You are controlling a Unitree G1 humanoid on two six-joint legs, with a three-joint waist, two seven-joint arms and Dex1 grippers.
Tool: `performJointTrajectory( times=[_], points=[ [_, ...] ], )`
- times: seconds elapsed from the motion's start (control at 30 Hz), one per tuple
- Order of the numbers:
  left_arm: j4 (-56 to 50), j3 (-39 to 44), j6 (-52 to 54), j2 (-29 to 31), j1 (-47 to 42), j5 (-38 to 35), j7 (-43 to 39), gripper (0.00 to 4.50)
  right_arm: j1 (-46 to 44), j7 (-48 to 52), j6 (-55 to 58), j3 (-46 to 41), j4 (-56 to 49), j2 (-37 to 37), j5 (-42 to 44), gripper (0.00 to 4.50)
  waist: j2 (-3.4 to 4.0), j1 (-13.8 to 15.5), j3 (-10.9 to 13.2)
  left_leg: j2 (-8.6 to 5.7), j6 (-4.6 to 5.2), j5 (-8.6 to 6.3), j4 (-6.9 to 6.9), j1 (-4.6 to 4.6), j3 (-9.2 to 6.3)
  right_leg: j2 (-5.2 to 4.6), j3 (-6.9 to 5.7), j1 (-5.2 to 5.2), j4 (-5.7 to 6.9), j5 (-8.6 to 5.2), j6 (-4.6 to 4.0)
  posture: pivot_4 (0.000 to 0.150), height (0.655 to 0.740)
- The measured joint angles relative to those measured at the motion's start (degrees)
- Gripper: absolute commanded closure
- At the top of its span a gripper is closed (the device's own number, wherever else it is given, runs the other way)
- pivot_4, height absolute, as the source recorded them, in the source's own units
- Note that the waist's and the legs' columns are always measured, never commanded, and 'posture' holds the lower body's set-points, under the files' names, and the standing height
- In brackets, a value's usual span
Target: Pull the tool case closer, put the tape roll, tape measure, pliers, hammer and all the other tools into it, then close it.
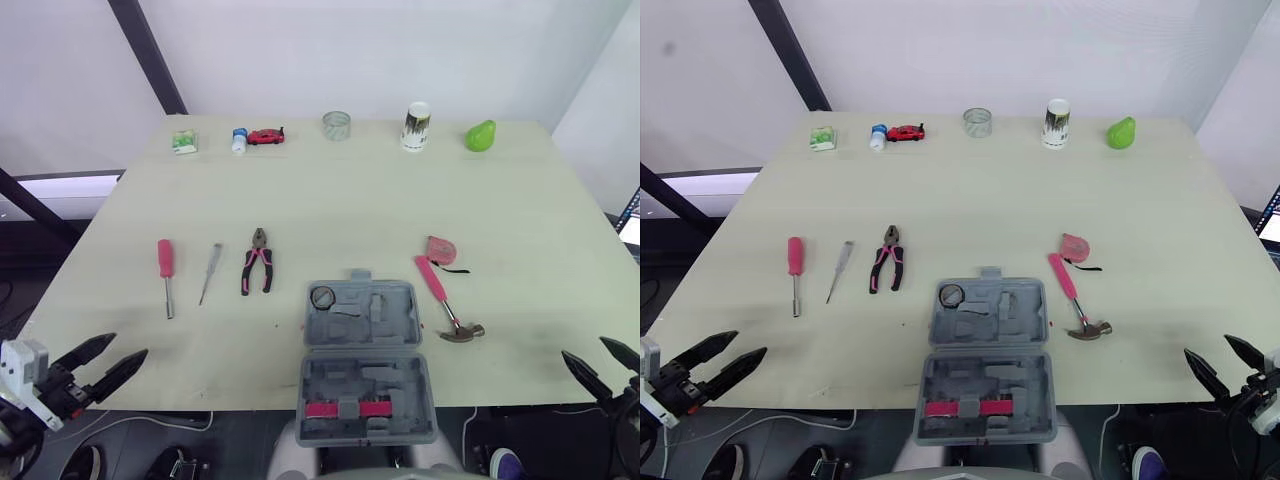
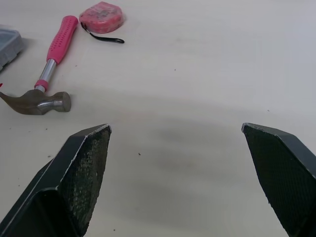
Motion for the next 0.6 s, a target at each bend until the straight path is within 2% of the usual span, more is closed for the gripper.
performJointTrajectory(
  times=[0.23,0.4,0.6],
  points=[
    [-7.21,-2.09,0.03,-0.05,0.6,0.08,-2.34,0.0,-2.42,-4.11,8.77,4.17,-10.67,-2.11,0.32,0.05,-0.01,0.0,-0.03,0.06,0.0,0.0,0.02,0.01,0.03,0.0,0.03,0.0,0.02,0.03,0.03,0.15,0.74],
    [-18.86,-7.86,2.7,-2.02,-1.3,-0.07,-2.23,0.0,-9.97,-9.57,17.41,9.93,-15.72,-4.22,-0.42,0.05,-0.02,0.32,-0.03,-0.03,0.0,0.0,0.03,-0.04,0.02,0.01,0.05,0.0,0.02,0.09,0.13,0.15,0.74],
    [-31.32,-12.63,7.84,-2.14,-3.72,-1.25,-0.13,0.0,-19.73,-15.74,23.46,18.01,-15.01,-4.54,-5.81,0.05,-0.02,0.23,-0.02,-0.03,0.0,0.0,0.04,-0.04,-0.04,0.07,0.06,-0.01,0.05,0.09,0.14,0.15,0.74]
  ],
)
